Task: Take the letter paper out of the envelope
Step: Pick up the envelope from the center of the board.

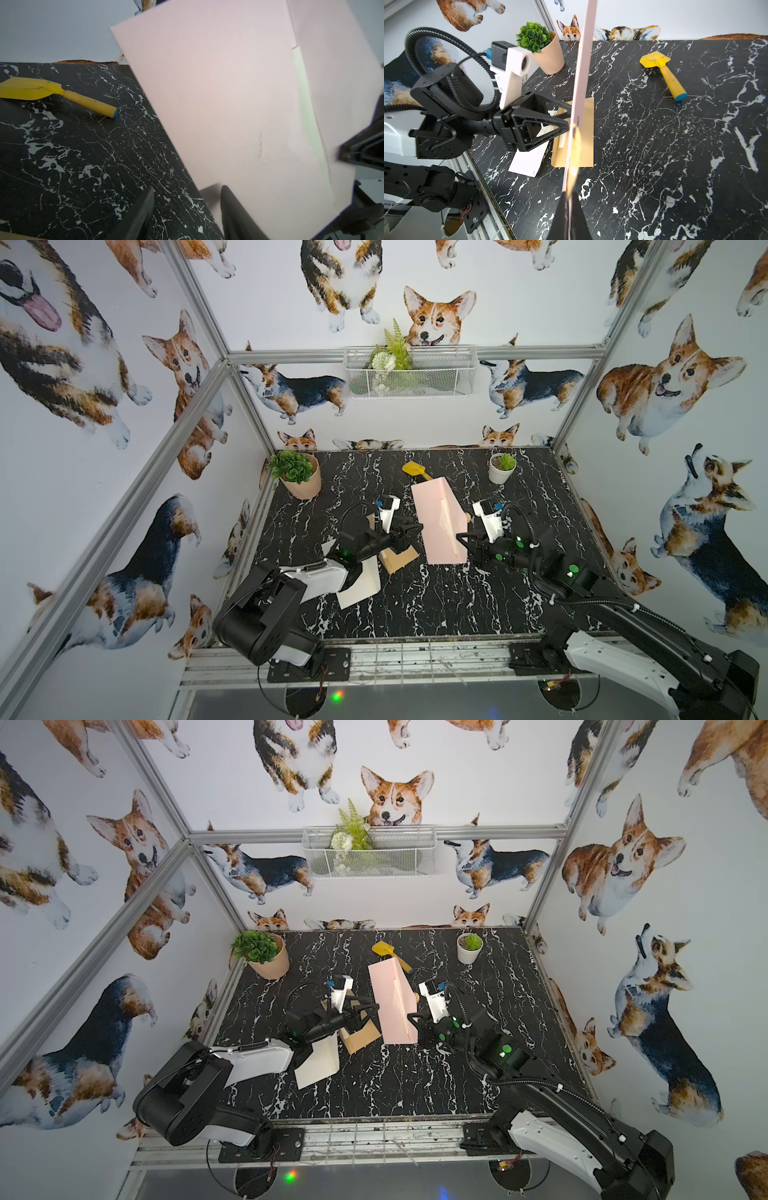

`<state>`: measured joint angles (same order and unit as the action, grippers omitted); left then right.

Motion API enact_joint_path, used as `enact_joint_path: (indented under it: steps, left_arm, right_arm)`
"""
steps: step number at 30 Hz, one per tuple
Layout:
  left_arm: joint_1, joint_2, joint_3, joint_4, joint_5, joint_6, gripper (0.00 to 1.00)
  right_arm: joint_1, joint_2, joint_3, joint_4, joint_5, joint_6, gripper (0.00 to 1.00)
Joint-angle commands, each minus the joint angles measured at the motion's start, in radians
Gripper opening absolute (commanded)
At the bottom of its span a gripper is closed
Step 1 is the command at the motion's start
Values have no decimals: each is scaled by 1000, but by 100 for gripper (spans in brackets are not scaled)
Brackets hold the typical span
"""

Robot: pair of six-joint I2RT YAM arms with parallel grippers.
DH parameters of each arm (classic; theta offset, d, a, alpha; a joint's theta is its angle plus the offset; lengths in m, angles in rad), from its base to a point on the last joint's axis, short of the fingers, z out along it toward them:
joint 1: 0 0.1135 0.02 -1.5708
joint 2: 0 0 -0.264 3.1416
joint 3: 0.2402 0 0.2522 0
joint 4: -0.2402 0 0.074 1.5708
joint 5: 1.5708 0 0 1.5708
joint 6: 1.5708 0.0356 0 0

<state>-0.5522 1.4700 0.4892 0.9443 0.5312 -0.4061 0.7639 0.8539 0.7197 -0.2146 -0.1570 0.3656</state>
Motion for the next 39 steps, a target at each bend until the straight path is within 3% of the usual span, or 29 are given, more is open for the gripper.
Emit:
enact_joint_path:
  steps: [1,16,21,27,35,39]
  left_arm:
    - [-2,-2,-13,154,49,-69,54]
    - [-9,-6,-24,206,64,-87,53]
    - [-9,-22,-26,195,67,-80,38]
    - [-9,-16,-14,183,85,-86,2]
    - [-8,-25,-15,172,77,-84,0]
    - [-9,-45,-27,165,57,-73,0]
  right_arm:
    - [-1,-19,-26,104,-15,17,0]
    - [-1,39,-52,222,-63,74,0]
    - [-1,50,-62,202,-28,60,0]
    - [0,51,-71,181,-10,60,0]
    - [-1,20,-71,121,50,51,0]
    - [-1,-17,-64,1,148,41,20]
